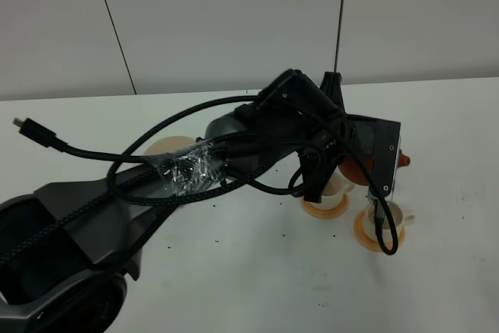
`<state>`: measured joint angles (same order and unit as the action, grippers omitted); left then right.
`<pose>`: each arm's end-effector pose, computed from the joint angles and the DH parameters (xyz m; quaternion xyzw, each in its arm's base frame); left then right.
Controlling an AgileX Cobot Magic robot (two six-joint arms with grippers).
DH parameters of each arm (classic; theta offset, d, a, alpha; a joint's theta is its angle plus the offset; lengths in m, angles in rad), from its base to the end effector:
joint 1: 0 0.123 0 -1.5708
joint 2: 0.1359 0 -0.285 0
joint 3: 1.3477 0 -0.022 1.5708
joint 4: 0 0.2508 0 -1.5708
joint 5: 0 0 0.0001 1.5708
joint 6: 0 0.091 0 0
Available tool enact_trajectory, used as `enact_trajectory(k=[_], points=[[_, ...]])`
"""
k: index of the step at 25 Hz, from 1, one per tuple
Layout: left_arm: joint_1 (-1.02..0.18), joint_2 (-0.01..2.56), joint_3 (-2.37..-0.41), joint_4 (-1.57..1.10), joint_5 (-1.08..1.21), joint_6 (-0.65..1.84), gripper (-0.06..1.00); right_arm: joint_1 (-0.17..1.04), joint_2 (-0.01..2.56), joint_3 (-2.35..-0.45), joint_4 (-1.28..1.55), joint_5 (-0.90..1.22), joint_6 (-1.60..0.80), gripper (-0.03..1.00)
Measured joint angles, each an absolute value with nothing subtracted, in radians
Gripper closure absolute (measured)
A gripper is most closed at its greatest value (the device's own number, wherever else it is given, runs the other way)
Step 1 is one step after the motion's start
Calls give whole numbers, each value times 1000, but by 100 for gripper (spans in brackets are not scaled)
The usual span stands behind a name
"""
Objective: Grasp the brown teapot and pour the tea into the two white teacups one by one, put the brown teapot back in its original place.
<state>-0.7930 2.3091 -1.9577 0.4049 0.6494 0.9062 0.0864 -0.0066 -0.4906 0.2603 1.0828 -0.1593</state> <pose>0.3825 -0.3575 0.1938 0.7705 0.5278 0.1844 0.3062 -0.0090 0.0200 0.2751 -0.1107 0.8452 0.1111 0.5109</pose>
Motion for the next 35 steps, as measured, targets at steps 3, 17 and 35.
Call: enact_trajectory(k=[3,17,35], points=[[-794,2324,-1958,408,648,914,77,86,-7,-491,260,1083,-159,73],[-794,2327,-1958,420,633,1039,77,86,-7,-491,260,1083,-159,73],[-794,2327,-1958,491,581,1152,77,86,-7,-491,260,1083,-159,73]])
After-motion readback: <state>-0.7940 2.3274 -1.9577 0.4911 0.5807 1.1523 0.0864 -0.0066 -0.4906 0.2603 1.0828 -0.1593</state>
